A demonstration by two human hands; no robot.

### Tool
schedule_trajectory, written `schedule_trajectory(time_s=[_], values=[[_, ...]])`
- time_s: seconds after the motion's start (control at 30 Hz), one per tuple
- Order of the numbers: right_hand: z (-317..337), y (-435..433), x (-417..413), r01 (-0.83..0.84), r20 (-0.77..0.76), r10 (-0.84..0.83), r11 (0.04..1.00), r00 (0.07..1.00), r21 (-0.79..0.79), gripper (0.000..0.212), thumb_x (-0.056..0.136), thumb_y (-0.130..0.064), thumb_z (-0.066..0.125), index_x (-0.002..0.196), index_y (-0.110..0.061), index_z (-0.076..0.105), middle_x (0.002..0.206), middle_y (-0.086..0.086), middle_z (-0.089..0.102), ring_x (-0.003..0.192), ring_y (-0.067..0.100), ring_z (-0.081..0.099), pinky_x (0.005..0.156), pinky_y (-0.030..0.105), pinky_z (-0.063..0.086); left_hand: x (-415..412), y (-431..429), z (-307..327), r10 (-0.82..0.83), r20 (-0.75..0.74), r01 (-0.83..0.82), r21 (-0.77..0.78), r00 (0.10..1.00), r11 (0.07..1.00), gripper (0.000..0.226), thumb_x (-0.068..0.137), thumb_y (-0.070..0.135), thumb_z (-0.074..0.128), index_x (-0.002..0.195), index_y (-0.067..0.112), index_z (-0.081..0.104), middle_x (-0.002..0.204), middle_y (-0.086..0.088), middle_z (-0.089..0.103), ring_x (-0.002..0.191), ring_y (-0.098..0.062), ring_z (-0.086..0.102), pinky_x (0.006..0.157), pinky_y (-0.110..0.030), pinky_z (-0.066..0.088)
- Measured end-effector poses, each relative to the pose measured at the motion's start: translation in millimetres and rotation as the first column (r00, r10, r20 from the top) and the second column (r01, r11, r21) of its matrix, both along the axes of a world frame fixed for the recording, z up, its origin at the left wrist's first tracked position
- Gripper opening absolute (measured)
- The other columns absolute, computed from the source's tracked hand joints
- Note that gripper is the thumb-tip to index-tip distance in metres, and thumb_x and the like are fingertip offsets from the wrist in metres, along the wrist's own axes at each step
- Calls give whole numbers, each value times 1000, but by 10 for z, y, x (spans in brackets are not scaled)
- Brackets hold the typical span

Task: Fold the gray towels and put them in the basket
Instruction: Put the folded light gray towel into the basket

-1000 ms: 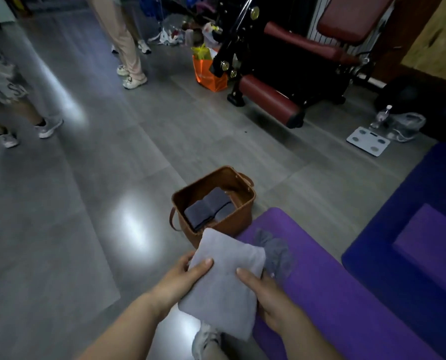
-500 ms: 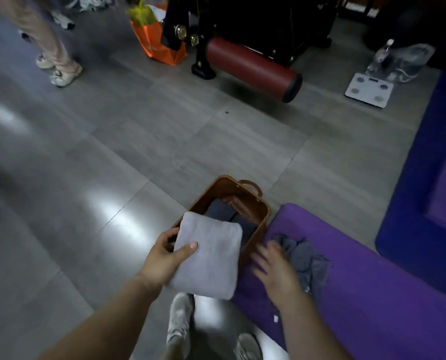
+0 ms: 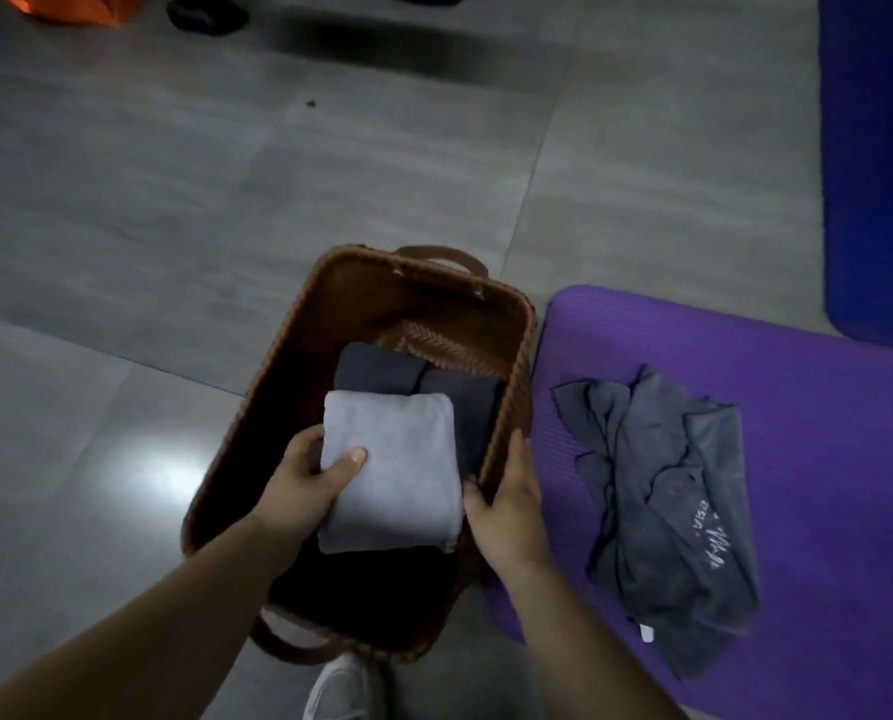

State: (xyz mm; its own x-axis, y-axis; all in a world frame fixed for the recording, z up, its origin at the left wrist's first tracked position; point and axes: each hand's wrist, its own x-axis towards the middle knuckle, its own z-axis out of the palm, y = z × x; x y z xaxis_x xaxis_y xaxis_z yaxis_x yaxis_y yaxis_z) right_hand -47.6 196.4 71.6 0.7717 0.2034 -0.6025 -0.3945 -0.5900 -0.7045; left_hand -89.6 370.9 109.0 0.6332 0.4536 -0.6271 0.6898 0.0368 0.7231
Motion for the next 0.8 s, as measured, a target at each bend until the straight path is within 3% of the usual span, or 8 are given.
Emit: schedule_trajectory(time_s=[0.17, 0.3, 0.37, 0.43, 0.53, 0.6, 0.73, 0.8], values=[[-585, 101, -105, 68, 103, -86, 983, 991, 172, 62, 94, -13, 38, 147, -20, 5, 154, -5, 14, 138, 2, 14, 106, 11, 8, -1, 33, -936, -102, -45, 99, -57, 994, 993, 18, 88, 13, 56, 104, 12, 49, 100, -8, 61, 91, -21, 59, 69, -27, 51], [-743, 128, -40, 76, 187, -141, 944, 972, 320, 59, 91, -26, 38, 145, -27, 16, 147, -13, 26, 137, 1, 22, 116, 21, 16, 102, 35, -1405, -255, -84, 253, -39, 963, 967, 41, 87, 22, 57, 123, 10, 39, 114, -8, 56, 102, -21, 55, 84, -32, 45], [-790, 134, 38, 38, 198, -107, 944, 974, 328, 56, 93, -25, 39, 145, -26, 18, 149, -9, 28, 138, 6, 25, 118, 28, 19, 165, 64, -1536, -366, -108, 364, -35, 924, 931, 46, 88, 22, 57, 126, 8, 36, 118, -5, 53, 105, -19, 53, 86, -31, 43], [-768, 140, 83, 17, 191, -84, 944, 978, 328, 55, 95, -17, 38, 145, -23, 17, 149, -7, 28, 137, 6, 25, 116, 25, 18, 216, 95, -1604, -469, -154, 461, -89, 870, 883, 50, 88, 21, 57, 131, 6, 36, 126, -6, 52, 111, -20, 52, 90, -31, 44], [-709, 81, 106, -36, 203, -26, 954, 979, 298, 55, 96, -13, 38, 146, -20, 15, 147, -6, 30, 133, 2, 26, 111, 15, 17, 246, 99, -1640, -620, -239, 606, -137, 747, 783, 44, 91, 24, 52, 130, 9, 38, 120, -5, 53, 108, -21, 53, 92, -35, 47], [-701, 31, 110, -71, 203, 13, 958, 979, 279, 57, 96, -14, 39, 146, -21, 14, 148, -4, 30, 136, 6, 27, 115, 21, 18, 263, 109, -1677, -645, -267, 637, -129, 716, 760, 44, 92, 26, 50, 132, 10, 37, 125, -9, 51, 112, -25, 53, 91, -37, 48], [-730, 34, 107, -69, 226, 7, 960, 974, 270, 57, 95, -14, 39, 146, -21, 15, 148, -3, 31, 137, 9, 28, 117, 26, 20, 278, 79, -1770, -685, -297, 702, -64, 665, 709, 41, 93, 29, 47, 129, 11, 41, 126, -12, 51, 109, -26, 51, 82, -34, 45], [-749, 49, 97, -54, 229, -9, 962, 973, 268, 56, 95, -14, 41, 145, -21, 17, 148, -2, 33, 137, 11, 30, 117, 29, 22, 270, 67, -1798, -699, -344, 763, 85, 626, 641, 42, 93, 30, 47, 130, 11, 43, 127, -10, 52, 110, -25, 51, 88, -34, 43]])
